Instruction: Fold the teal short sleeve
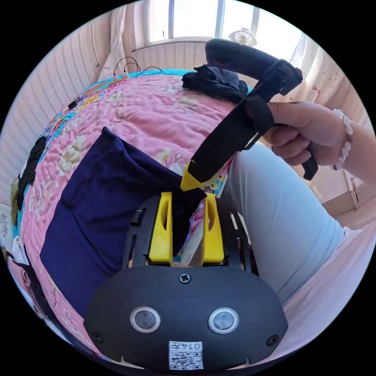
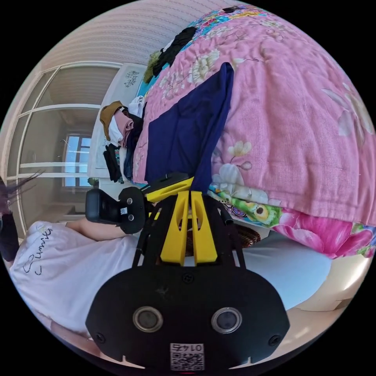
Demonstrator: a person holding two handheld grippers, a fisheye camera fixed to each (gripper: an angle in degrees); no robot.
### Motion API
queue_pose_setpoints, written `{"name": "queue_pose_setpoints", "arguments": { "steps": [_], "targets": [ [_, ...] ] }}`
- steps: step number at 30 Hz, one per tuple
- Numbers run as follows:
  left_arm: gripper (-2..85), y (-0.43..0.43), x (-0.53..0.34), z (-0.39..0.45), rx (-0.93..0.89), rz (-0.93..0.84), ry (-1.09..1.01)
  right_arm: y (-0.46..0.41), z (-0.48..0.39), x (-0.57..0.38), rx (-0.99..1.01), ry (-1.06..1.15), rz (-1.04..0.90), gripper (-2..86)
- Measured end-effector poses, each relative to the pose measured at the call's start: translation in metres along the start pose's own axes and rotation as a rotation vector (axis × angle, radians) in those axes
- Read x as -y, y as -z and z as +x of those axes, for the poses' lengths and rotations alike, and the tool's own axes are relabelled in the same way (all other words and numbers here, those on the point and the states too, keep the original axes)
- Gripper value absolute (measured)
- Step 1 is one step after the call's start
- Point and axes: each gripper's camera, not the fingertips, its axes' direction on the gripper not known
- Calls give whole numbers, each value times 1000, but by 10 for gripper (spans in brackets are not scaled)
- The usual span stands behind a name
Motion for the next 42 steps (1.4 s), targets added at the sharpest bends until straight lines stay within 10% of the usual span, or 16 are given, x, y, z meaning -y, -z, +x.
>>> {"name": "queue_pose_setpoints", "arguments": {
  "steps": [13,24,42],
  "targets": [
    [-1,20,-46,-59,-98,84,217,25,24,105,-111,-105,215,129],
    [-4,40,-89,-92,-125,156,272,-4,-3,159,-128,-154,251,31],
    [-3,120,-316,-203,-30,413,975,-210,-259,254,-219,353,-66,4]
  ]
}}
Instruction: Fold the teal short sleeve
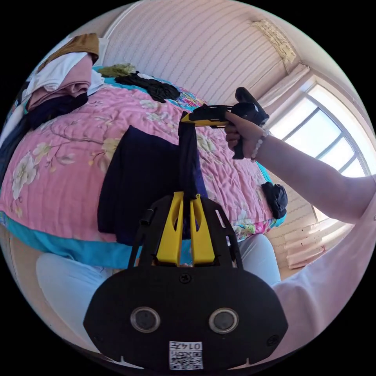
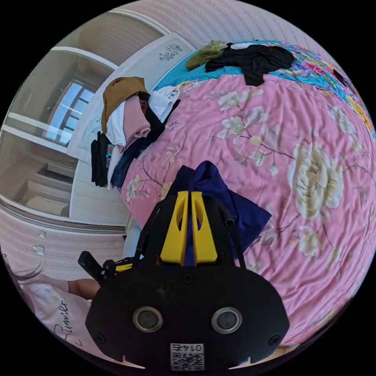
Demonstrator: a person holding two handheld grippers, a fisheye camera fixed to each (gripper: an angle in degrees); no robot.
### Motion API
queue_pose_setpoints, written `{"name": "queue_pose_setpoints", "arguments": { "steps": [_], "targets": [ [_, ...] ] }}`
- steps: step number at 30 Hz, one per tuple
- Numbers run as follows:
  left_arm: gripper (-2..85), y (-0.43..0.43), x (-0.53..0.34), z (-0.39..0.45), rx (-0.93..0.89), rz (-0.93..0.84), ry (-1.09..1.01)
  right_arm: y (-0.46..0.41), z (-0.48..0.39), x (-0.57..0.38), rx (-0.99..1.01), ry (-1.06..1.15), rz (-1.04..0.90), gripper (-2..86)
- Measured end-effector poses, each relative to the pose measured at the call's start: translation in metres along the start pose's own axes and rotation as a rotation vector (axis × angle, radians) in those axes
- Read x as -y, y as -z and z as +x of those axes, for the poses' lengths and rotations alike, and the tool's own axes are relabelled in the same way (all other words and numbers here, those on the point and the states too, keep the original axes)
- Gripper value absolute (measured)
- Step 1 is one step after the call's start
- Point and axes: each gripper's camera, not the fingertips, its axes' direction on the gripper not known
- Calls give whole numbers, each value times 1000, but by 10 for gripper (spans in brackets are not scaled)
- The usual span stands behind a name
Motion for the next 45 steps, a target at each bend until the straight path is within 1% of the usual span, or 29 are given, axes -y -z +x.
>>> {"name": "queue_pose_setpoints", "arguments": {
  "steps": [5,8,9,11,13,15,18,20,22,25,27,30,33,35,37,39,41,42,44,45],
  "targets": [
    [3,14,-7,-47,67,41,145,-68,-41,39,-39,-66,-103,5],
    [17,19,-10,-67,108,47,214,-94,-64,56,-85,-37,-142,9],
    [22,20,-10,-70,119,37,225,-99,-67,58,-94,-32,-153,11],
    [49,20,-10,-82,181,-49,273,-108,-78,65,-77,-10,-161,17],
    [52,23,-10,-90,211,-92,303,-107,-84,67,-57,13,-143,21],
    [44,30,-12,-94,226,-90,311,-105,-90,68,-25,67,-141,24],
    [41,41,-12,-95,227,-74,309,-103,-94,70,-88,100,-161,31],
    [43,44,-8,-85,267,-43,250,-105,-95,73,-168,108,-192,47],
    [62,40,-4,-76,287,-24,183,-111,-98,77,-193,125,-238,73],
    [99,19,5,-67,274,-51,145,-124,-107,84,-211,123,-302,108],
    [106,4,10,-63,248,-81,139,-127,-113,87,-218,105,-297,119],
    [102,-14,12,-57,276,-95,133,-134,-117,90,-236,50,-307,129],
    [65,-19,13,-47,282,-77,110,-134,-118,90,-326,22,-334,97],
    [12,-21,16,-38,253,-88,91,-120,-117,86,-335,29,-349,60],
    [1,-22,19,-30,247,-87,75,-99,-112,80,-296,25,-327,31],
    [-4,-21,21,-22,230,-80,66,-72,-106,70,-230,12,-289,22],
    [-7,-12,25,-5,188,-35,28,-19,-97,48,-117,1,-185,15],
    [-8,-10,26,0,177,-26,12,-3,-95,42,-89,-2,-159,14],
    [-8,2,32,25,100,26,-74,65,-82,6,-9,-8,-37,11],
    [-9,4,34,33,82,37,-98,83,-77,-4,0,-15,-11,11]
  ]
}}
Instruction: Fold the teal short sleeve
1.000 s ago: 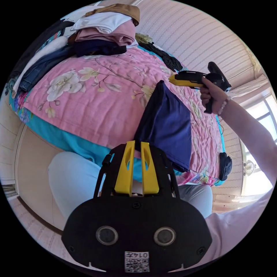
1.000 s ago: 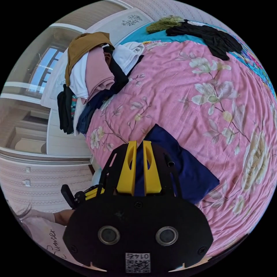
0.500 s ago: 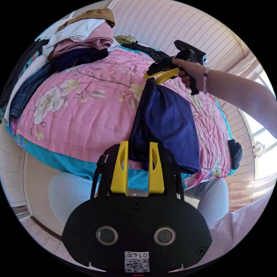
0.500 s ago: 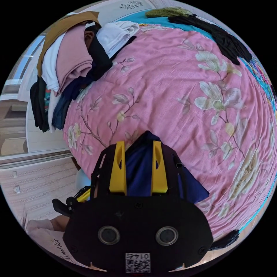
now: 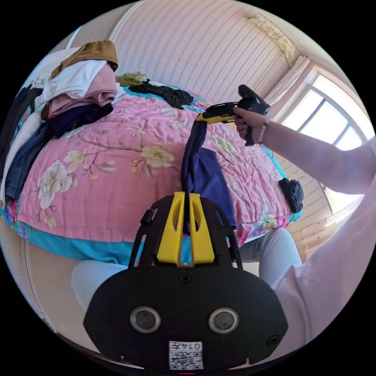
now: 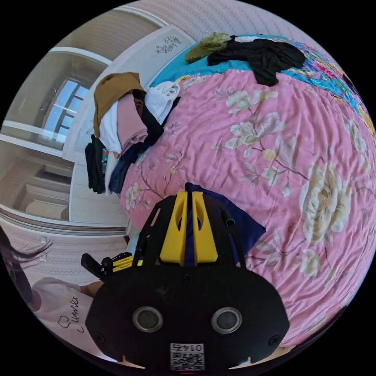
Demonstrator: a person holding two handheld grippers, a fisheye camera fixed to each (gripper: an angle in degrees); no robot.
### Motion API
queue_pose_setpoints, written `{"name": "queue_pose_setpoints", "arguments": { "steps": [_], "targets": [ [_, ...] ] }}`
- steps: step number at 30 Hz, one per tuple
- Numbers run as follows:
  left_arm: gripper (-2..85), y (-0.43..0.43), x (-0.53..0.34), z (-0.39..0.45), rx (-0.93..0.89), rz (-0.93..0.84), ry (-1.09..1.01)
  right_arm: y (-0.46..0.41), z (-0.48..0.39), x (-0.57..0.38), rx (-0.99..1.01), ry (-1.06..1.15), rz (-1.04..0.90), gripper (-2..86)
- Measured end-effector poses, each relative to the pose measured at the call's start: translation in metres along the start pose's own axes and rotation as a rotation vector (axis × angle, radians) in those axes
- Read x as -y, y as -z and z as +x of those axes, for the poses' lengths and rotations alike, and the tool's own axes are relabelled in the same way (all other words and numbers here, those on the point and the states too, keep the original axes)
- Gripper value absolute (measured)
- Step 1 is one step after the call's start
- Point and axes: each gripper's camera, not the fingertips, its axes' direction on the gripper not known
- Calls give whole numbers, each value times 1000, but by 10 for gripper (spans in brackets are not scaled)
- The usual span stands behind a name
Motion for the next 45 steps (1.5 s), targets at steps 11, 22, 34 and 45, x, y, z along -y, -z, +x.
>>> {"name": "queue_pose_setpoints", "arguments": {
  "steps": [11,22,34,45],
  "targets": [
    [-9,-5,73,181,-271,19,-459,294,105,-258,96,-237,472,9],
    [-9,-129,145,378,-482,-125,-579,483,224,-441,-78,-437,657,10],
    [-5,-192,140,578,-609,-57,-937,597,335,-605,-117,-559,1021,11],
    [0,-263,53,576,-536,-415,-933,464,399,-709,-119,-975,956,10]
  ]
}}
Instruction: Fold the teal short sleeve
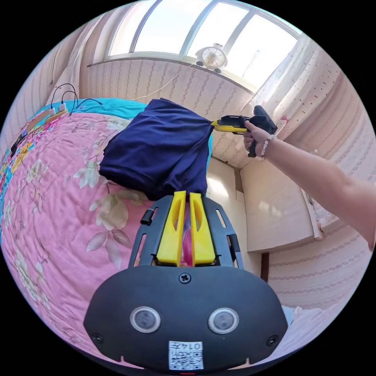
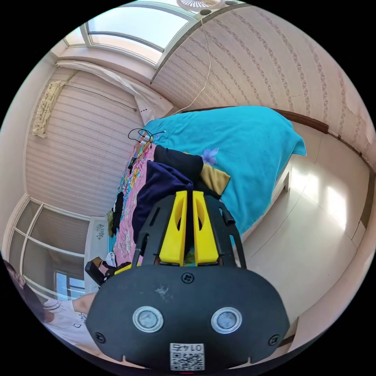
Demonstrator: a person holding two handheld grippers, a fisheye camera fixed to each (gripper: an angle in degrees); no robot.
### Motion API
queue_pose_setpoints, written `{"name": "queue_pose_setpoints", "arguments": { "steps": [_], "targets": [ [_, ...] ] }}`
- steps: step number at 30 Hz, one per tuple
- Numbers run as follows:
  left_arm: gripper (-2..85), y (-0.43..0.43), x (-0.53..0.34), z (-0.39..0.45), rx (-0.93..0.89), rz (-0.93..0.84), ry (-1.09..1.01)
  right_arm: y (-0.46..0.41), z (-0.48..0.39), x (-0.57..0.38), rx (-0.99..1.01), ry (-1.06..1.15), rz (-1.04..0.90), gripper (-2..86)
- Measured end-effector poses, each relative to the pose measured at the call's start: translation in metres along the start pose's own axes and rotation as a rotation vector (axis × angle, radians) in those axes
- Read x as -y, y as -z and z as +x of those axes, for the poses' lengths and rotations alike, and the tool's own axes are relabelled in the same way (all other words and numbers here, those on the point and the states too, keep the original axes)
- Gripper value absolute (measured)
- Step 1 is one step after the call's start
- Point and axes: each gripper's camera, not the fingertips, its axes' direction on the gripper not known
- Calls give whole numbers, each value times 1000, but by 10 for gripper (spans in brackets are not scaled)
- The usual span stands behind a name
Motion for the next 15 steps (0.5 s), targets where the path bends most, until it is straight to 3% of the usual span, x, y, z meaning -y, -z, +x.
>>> {"name": "queue_pose_setpoints", "arguments": {
  "steps": [7,10,15],
  "targets": [
    [14,85,-83,14,-20,111,-27,-8,-16,-97,-179,39,119,6],
    [14,144,-158,16,74,164,22,-50,-56,-165,-242,259,-37,9],
    [11,248,-315,21,330,202,306,-162,-144,-312,-233,613,-362,14]
  ]
}}
